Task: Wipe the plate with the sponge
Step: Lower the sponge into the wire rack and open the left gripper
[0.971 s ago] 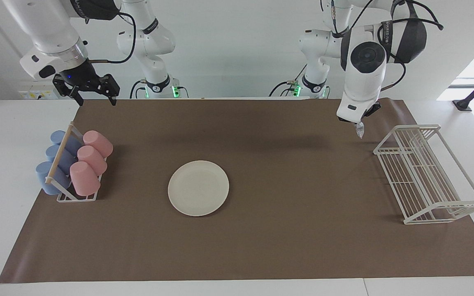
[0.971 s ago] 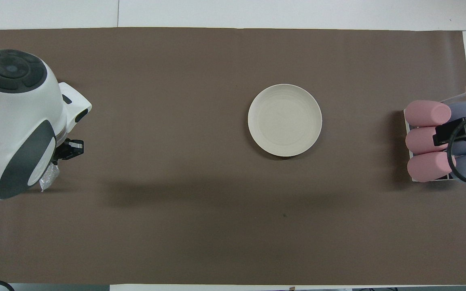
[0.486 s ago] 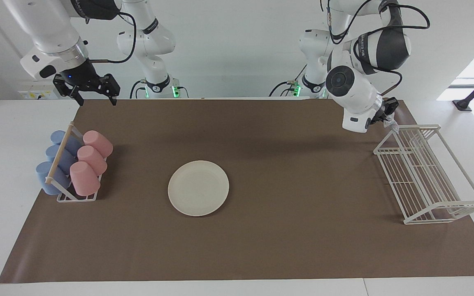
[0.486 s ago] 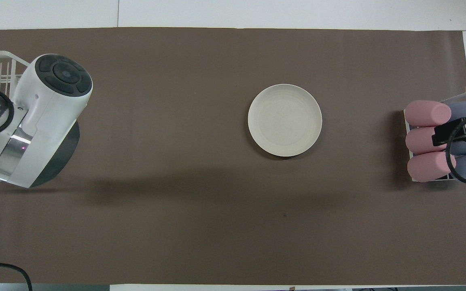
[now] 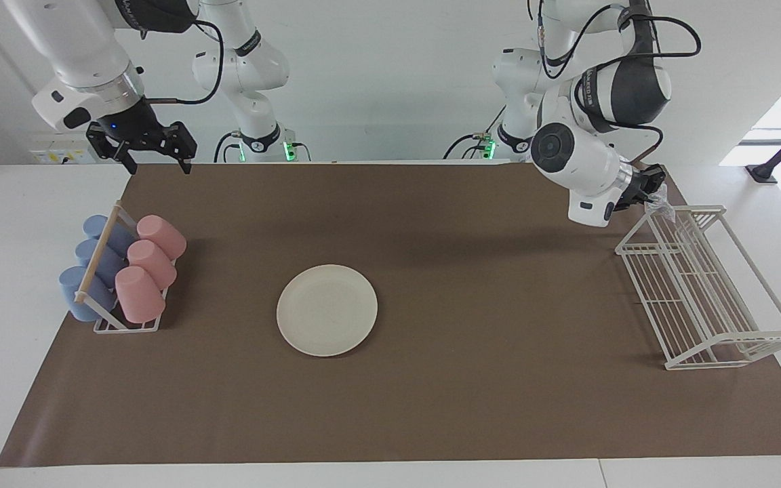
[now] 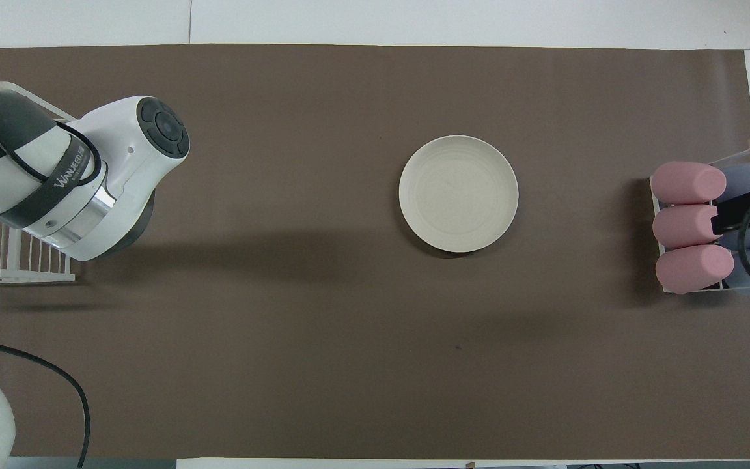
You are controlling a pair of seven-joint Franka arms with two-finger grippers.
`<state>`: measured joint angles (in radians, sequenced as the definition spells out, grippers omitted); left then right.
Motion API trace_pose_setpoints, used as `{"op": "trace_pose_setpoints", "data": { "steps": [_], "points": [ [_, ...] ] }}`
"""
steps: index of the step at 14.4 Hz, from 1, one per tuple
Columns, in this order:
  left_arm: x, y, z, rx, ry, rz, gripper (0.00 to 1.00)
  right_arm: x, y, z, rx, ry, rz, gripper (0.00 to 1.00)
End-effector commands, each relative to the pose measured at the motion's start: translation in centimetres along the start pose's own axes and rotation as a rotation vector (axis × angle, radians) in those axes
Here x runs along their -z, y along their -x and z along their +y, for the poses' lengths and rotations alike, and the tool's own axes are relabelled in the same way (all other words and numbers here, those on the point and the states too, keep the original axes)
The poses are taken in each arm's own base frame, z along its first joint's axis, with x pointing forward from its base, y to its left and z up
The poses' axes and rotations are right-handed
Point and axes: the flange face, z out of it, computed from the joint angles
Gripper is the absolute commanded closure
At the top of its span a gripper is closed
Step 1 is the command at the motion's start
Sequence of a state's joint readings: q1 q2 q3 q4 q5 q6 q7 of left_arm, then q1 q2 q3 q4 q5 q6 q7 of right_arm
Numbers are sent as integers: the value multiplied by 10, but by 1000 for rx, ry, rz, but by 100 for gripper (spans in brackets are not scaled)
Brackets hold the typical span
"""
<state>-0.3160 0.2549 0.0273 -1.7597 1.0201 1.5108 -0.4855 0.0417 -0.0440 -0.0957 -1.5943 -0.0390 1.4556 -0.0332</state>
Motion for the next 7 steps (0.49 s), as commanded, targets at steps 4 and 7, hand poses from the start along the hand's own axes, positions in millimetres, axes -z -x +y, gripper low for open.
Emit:
{"op": "trace_pose_setpoints", "data": {
  "steps": [4,7],
  "points": [
    [-36,-32,21,127,5,44,100,1,2,0,11,4,15,0],
    [-47,-32,25,175,28,58,100,1,2,-1,14,4,13,0]
  ]
}}
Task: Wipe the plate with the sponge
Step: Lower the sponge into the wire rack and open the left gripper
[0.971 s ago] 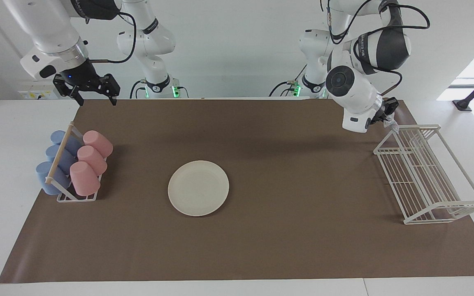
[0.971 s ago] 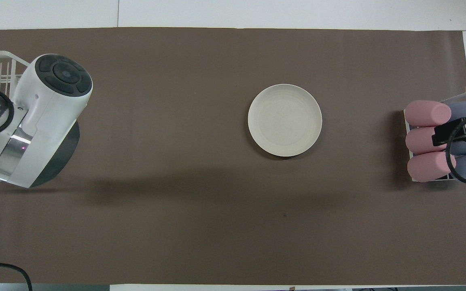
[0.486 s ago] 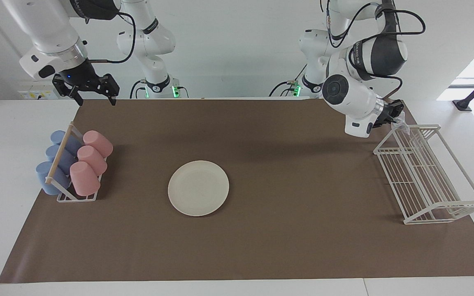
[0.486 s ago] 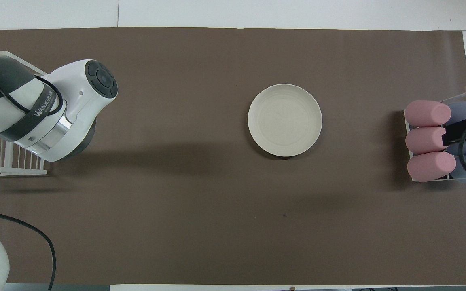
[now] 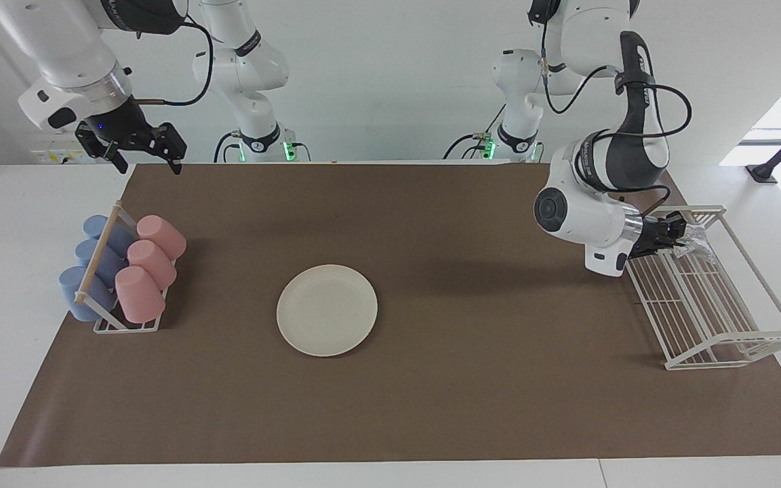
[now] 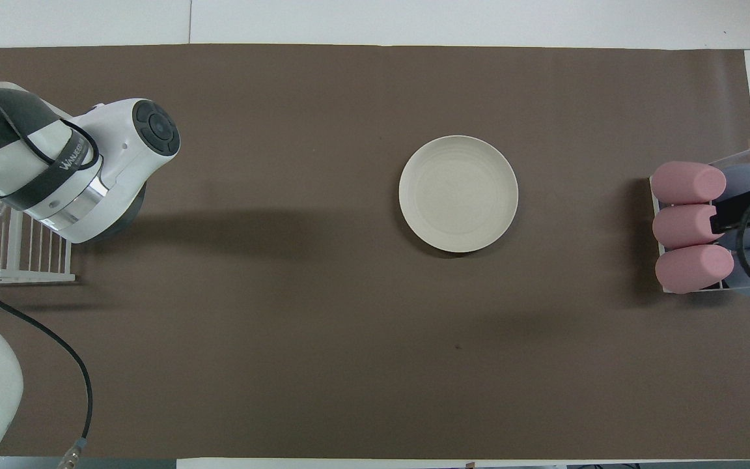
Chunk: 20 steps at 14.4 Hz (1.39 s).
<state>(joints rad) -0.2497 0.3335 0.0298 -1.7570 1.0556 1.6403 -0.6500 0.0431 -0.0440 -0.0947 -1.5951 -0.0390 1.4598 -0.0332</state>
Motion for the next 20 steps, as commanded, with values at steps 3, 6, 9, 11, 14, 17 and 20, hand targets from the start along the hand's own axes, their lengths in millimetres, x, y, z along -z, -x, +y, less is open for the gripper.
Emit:
{"op": "trace_pose_setpoints", "data": {
  "steps": [3,6,9,11,14,17,20],
  "points": [
    [-6,-2,3,40,16,23,100,1,4,-1,15,3,2,0],
    [-7,-1,4,41,19,23,65,3,3,-2,16,4,7,0],
    [-6,-1,4,44,23,28,31,4,3,-2,15,6,10,0],
    [-7,-2,4,45,25,29,17,4,3,-5,21,6,12,0],
    [-7,-2,4,46,26,30,3,3,3,-3,18,4,7,0],
    [-9,-5,-3,69,62,4,0,4,4,-4,17,6,-1,0],
    [1,-12,-22,130,177,-40,0,5,4,-9,26,7,1,0]
  ]
}}
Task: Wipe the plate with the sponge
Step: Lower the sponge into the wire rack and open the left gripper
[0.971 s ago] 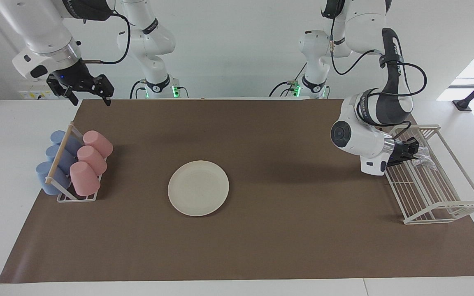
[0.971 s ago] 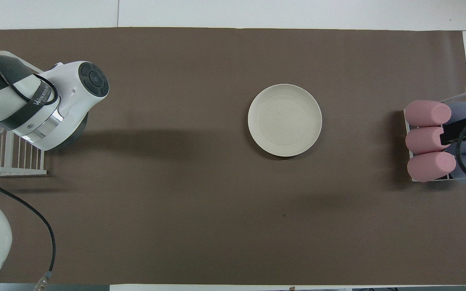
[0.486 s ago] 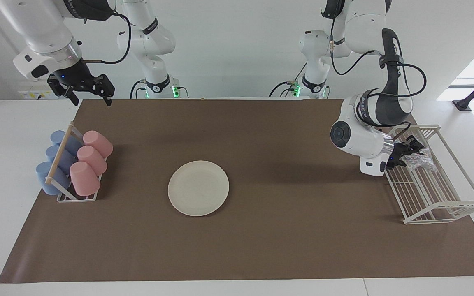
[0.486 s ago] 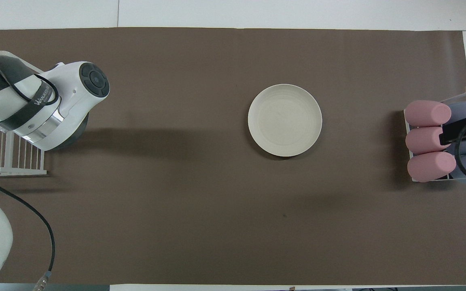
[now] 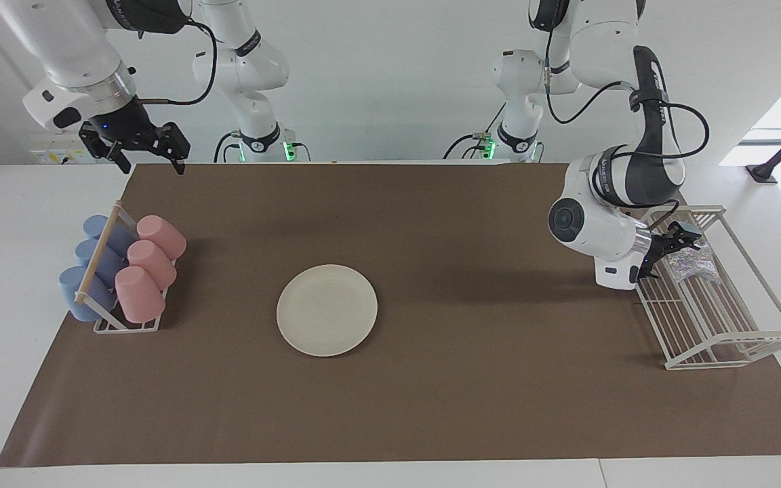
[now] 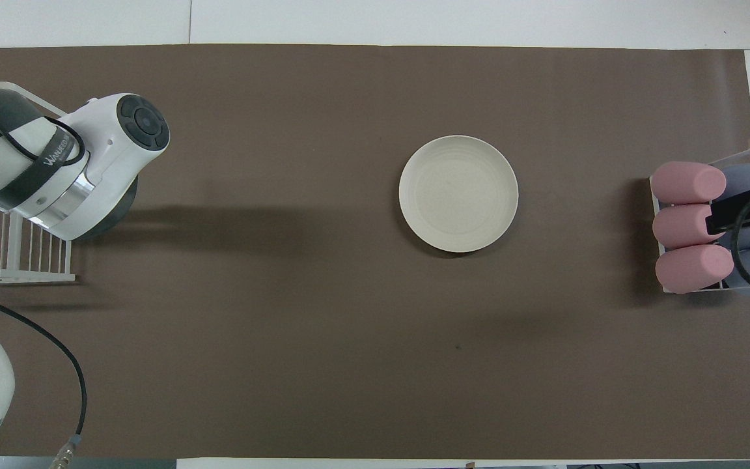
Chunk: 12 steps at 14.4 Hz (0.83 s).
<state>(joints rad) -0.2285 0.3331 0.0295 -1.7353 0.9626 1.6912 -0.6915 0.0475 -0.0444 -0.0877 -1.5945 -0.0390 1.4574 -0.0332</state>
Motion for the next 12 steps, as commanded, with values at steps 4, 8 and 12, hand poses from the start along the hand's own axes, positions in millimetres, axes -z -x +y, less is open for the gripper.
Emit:
{"op": "trace_pose_setpoints", "data": {
  "steps": [4,8,12],
  "points": [
    [32,-17,-48,131,230,-75,0,5,4,-3,12,6,2,0],
    [52,-12,-84,216,395,-153,0,7,3,-5,15,6,8,0],
    [62,-1,-127,243,556,-207,0,7,3,-6,18,7,7,0]
  ]
}}
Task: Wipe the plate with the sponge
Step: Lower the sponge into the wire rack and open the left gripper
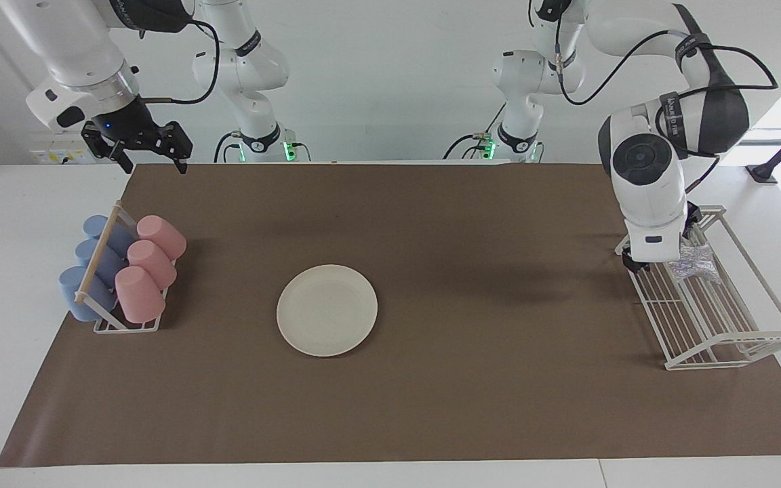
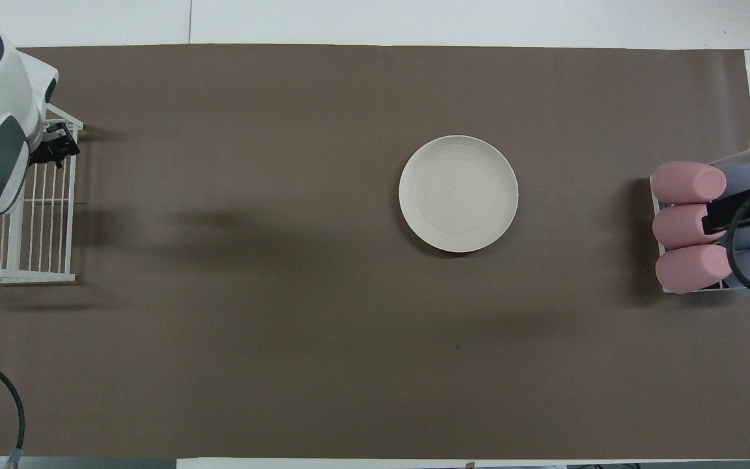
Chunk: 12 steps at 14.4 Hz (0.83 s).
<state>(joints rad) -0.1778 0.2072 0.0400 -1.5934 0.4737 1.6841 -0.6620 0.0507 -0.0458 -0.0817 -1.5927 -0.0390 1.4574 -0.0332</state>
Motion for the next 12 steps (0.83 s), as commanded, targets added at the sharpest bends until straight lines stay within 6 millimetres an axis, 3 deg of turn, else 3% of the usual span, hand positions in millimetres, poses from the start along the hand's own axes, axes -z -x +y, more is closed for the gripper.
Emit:
{"op": "trace_pose_setpoints", "data": {
  "steps": [1,4,7,12],
  "points": [
    [22,3,-44,-15,126,-68,0,7,3,-1,9,6,7,0],
    [42,17,-78,-81,214,-137,0,8,3,-1,9,7,10,0],
    [59,44,-92,-146,323,-201,0,9,3,-4,12,7,10,0],
    [56,75,-108,-351,460,-215,0,9,2,-4,-5,8,15,0]
  ]
}}
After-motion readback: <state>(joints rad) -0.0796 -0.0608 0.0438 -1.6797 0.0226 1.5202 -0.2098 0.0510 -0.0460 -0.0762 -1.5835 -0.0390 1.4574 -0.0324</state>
